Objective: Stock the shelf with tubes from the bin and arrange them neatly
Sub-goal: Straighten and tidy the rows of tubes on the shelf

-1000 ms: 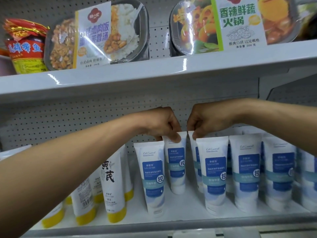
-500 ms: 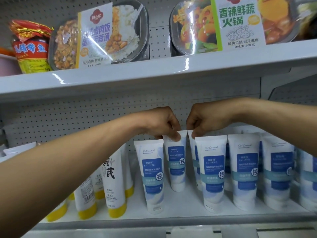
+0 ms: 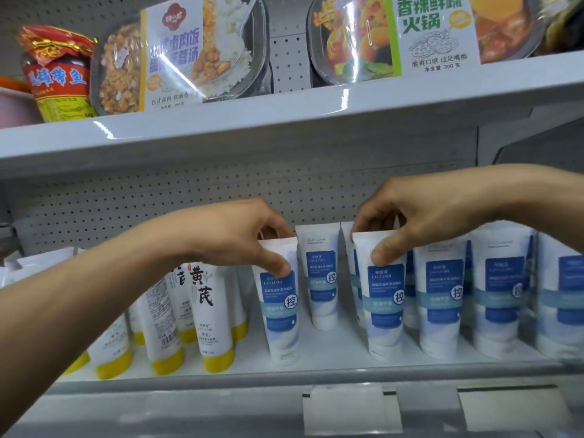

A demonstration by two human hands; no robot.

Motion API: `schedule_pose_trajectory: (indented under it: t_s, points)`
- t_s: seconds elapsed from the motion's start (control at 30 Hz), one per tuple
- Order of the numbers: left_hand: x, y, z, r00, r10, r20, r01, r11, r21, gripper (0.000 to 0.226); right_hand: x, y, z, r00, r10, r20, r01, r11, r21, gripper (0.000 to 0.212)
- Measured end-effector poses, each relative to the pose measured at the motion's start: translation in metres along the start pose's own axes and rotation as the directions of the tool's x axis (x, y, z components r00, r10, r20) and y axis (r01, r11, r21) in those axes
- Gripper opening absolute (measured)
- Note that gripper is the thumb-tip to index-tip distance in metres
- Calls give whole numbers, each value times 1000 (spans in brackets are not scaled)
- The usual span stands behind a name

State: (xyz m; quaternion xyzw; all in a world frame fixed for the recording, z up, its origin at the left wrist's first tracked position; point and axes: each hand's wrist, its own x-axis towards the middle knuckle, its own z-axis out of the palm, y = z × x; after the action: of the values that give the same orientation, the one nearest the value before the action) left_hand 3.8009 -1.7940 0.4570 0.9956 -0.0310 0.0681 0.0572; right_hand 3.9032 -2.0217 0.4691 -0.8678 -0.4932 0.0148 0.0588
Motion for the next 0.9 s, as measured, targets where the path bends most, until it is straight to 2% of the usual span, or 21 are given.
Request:
schedule_pose_trajectory:
  t_s: [0.13,0.33,0.9]
  points:
    - [8,-2,12,1000,12,-22,-13,998,-55,11,4,1,9,999,37,-39,-39,998,-47,15]
    - [21,15,19,996,75,-39,-82,974,-213,16,3,1,10,998,40,-39,-42,999,-33,7]
    - [33,35,25,992,111,-59,-122,957,-263,12,4,1,12,997,46,-56,-48,998,-46,8]
